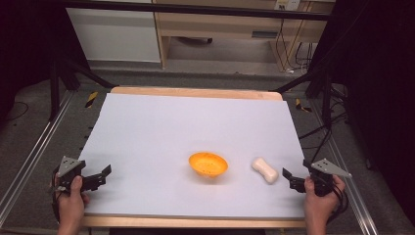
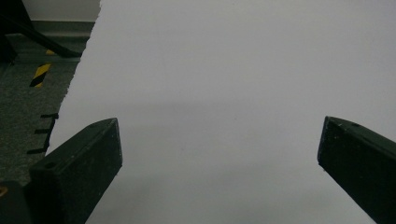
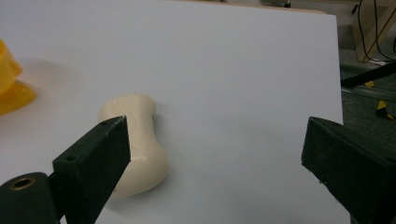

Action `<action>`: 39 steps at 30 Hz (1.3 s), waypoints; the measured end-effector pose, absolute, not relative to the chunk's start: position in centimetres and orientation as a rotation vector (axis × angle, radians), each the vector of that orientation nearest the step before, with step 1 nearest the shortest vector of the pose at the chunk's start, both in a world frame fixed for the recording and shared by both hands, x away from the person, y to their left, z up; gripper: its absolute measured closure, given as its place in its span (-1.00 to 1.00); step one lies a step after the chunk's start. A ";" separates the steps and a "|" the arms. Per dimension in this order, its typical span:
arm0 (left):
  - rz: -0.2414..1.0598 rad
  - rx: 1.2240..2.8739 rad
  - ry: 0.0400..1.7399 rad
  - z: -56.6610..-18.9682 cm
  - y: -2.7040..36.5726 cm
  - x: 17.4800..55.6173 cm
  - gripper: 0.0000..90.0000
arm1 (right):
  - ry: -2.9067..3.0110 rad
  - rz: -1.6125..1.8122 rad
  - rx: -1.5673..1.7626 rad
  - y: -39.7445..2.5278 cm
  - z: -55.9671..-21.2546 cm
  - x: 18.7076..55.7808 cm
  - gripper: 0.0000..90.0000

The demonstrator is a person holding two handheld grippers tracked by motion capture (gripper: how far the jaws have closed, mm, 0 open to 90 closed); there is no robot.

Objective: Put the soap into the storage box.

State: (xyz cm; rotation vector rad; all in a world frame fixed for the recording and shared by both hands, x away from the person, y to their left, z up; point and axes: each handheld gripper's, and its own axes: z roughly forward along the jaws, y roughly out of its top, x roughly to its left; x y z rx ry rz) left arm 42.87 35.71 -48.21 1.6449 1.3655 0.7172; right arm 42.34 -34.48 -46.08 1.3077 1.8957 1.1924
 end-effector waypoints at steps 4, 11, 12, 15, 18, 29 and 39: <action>0.715 1.644 1.366 -48.2 35.7 42.9 -1.00 | 1.983 1.065 1.247 -33.5 -45.1 43.0 -0.80; 0.715 1.645 1.364 -48.2 35.7 42.9 -1.00 | 2.088 0.968 1.223 -32.5 -43.9 43.9 -0.80; 0.715 1.644 1.365 -48.2 35.7 42.9 -1.00 | 2.107 0.955 1.229 -32.3 -43.6 44.1 -0.80; 0.716 1.644 1.365 -48.2 35.7 42.9 -1.00 | 2.168 0.896 1.195 -31.7 -43.1 44.8 -0.80; 0.716 1.645 1.365 -48.2 35.7 42.9 -1.00 | 2.220 0.862 1.185 -31.2 -42.8 45.3 -0.79; 0.714 1.645 1.365 -48.2 35.7 42.9 -1.00 | 2.386 0.716 1.144 -29.4 -42.4 47.1 -0.78; 0.712 1.646 1.364 -48.2 35.7 42.9 -1.00 | 2.505 0.617 1.122 -27.7 -42.5 48.4 -0.74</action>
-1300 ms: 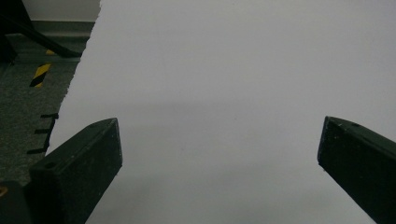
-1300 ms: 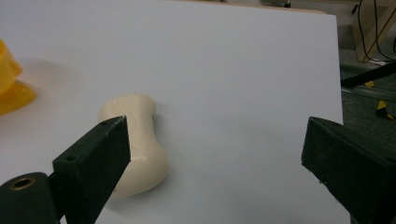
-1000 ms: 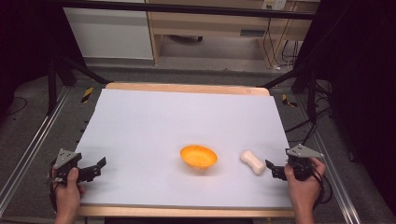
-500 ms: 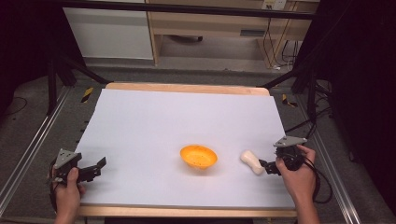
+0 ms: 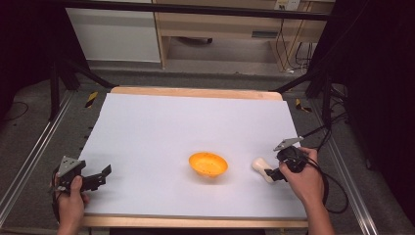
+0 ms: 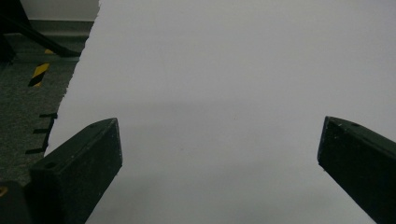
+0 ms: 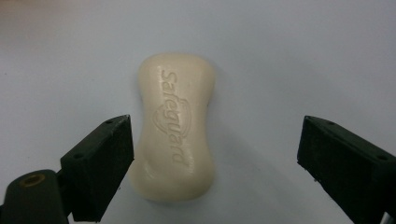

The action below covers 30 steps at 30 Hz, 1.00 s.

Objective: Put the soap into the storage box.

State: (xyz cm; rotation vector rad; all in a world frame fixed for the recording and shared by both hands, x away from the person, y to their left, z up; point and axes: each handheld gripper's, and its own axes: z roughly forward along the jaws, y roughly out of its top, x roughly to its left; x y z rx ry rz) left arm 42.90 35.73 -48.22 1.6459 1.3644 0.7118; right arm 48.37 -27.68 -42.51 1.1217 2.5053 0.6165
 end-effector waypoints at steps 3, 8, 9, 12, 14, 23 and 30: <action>0.711 1.646 1.365 -48.2 35.7 42.9 -1.00 | 2.552 0.560 1.103 -26.9 -42.5 48.9 -0.71; 0.711 1.646 1.365 -48.2 35.7 42.9 -1.00 | 2.593 0.501 1.108 -26.0 -42.8 49.4 -0.66; 0.710 1.647 1.365 -48.2 35.7 42.9 -1.00 | 2.599 0.496 1.115 -25.9 -42.9 49.5 -0.65; 0.710 1.647 1.365 -48.2 35.7 42.9 -1.00 | 2.618 0.470 1.130 -25.5 -43.1 49.8 -0.59; 0.710 1.647 1.365 -48.2 35.7 42.9 -1.00 | 2.629 0.447 1.151 -25.2 -43.3 50.0 -0.53; 0.710 1.650 1.363 -48.2 35.7 42.9 -1.00 | 2.670 0.400 1.248 -25.1 -44.0 50.6 -0.21; 0.708 1.649 1.365 -48.2 35.7 42.9 -1.00 | 2.709 0.397 1.290 -25.2 -44.5 50.9 -0.07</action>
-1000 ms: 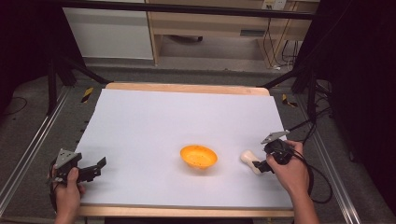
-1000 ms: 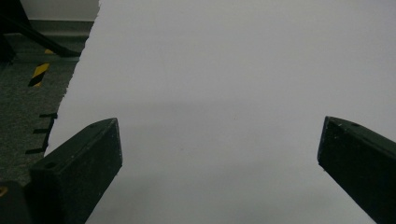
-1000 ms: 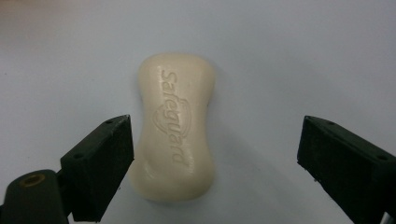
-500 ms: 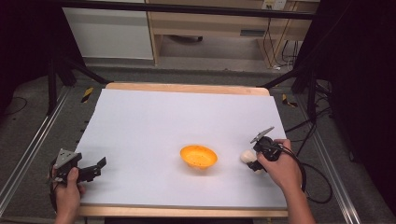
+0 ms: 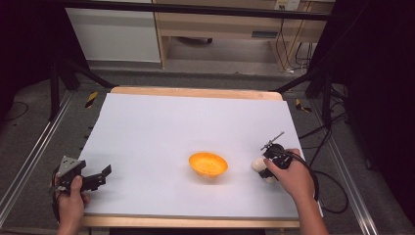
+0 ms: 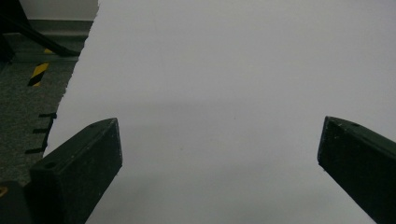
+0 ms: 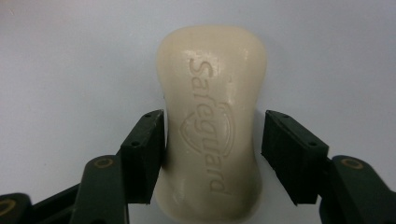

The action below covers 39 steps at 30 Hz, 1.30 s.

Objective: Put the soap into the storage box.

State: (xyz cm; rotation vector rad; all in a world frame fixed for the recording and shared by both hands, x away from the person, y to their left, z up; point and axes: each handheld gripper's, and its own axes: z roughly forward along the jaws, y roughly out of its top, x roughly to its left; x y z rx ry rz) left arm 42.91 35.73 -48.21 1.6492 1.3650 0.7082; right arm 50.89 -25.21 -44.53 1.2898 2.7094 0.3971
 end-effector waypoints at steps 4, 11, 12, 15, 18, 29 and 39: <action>0.708 1.648 1.365 -48.2 35.7 42.9 -1.00 | 2.730 0.392 1.301 -25.1 -44.8 51.0 0.02; 0.707 1.647 1.365 -48.2 35.8 42.9 -1.00 | 2.722 0.340 1.268 -24.5 -45.0 50.9 0.03; 0.707 1.647 1.365 -48.2 35.8 42.9 -1.00 | 2.722 0.340 1.268 -24.5 -45.0 50.9 0.03; 0.705 1.649 1.366 -48.2 35.8 42.9 -1.00 | 2.722 0.353 1.264 -24.6 -45.1 50.9 0.02; 0.705 1.648 1.367 -48.2 35.8 42.9 -1.00 | 2.725 0.360 1.268 -24.7 -45.1 50.9 0.04; 0.704 1.654 1.371 -48.2 35.8 43.0 -1.00 | 2.734 0.410 1.224 -25.1 -45.0 50.7 0.08; 0.698 1.652 1.371 -48.2 35.8 43.0 -1.00 | 2.693 0.491 1.231 -25.8 -43.9 50.3 0.11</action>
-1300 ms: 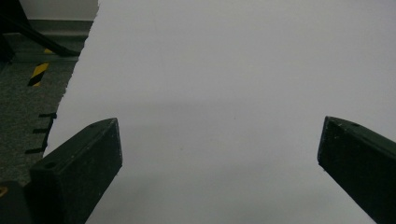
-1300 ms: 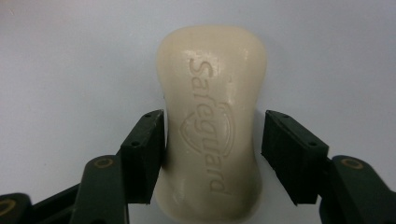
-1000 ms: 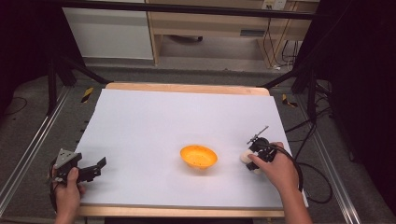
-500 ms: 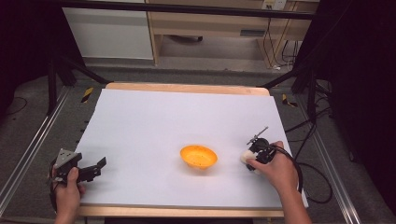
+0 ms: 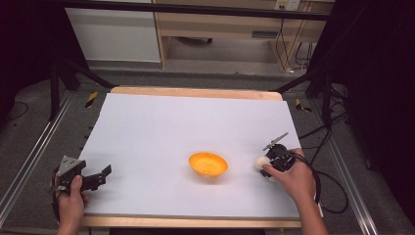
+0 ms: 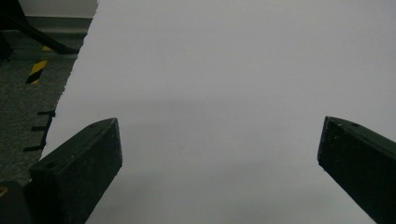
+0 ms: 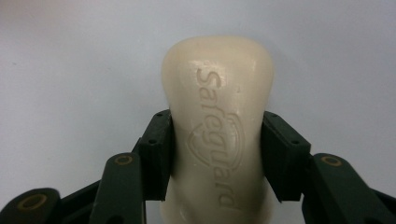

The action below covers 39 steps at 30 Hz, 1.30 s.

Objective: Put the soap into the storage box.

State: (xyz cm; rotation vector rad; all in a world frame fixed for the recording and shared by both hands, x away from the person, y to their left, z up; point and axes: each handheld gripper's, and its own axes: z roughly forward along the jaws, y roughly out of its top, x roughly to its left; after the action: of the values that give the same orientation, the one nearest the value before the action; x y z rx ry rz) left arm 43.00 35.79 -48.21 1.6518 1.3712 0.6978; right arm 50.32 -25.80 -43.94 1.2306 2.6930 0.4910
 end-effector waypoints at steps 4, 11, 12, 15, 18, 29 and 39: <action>0.701 1.654 1.373 -48.2 35.8 43.0 -1.00 | 2.701 0.520 1.191 -25.5 -42.9 50.3 0.11; 0.697 1.651 1.373 -48.2 35.8 43.0 -1.00 | 2.737 0.566 1.108 -24.4 -41.9 50.5 0.11; 0.697 1.651 1.373 -48.2 35.8 43.0 -1.00 | 2.737 0.566 1.108 -24.4 -41.9 50.5 0.11; 0.697 1.652 1.372 -48.2 35.8 43.0 -1.00 | 2.745 0.579 1.076 -23.6 -41.4 50.6 0.11; 0.696 1.651 1.373 -48.2 35.8 43.1 -1.00 | 2.753 0.599 1.052 -22.8 -40.7 50.7 0.11; 0.707 1.654 1.373 -48.2 35.8 43.0 -1.00 | 2.787 0.614 0.931 -19.9 -38.8 51.3 0.11; 0.707 1.654 1.373 -48.2 35.8 43.0 -1.00 | 2.824 0.620 0.825 -17.2 -37.8 51.7 0.11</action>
State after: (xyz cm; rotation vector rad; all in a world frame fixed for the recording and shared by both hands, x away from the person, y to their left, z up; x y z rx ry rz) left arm 42.98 35.78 -48.21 1.6542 1.3725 0.7065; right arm 51.71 -17.25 -37.76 0.8249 2.8235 0.6199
